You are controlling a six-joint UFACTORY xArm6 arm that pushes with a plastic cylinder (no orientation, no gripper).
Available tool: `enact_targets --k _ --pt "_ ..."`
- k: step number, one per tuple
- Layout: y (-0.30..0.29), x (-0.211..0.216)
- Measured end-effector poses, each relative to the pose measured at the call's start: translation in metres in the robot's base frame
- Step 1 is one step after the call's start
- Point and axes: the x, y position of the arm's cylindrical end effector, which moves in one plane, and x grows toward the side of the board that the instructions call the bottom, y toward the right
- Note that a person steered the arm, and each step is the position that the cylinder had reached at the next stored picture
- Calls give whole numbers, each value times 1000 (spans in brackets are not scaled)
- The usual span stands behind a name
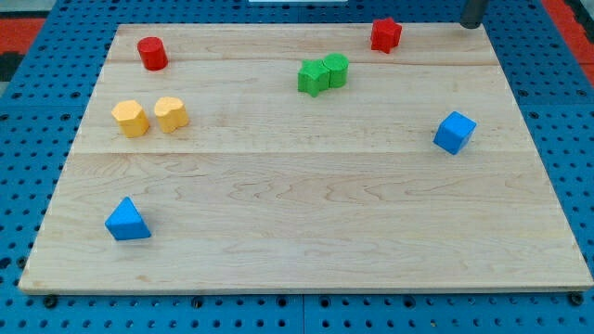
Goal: Slide the red star closer to the green circle
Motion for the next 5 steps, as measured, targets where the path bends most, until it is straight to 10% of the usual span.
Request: enact_targets --k 5 --pt "-118 25"
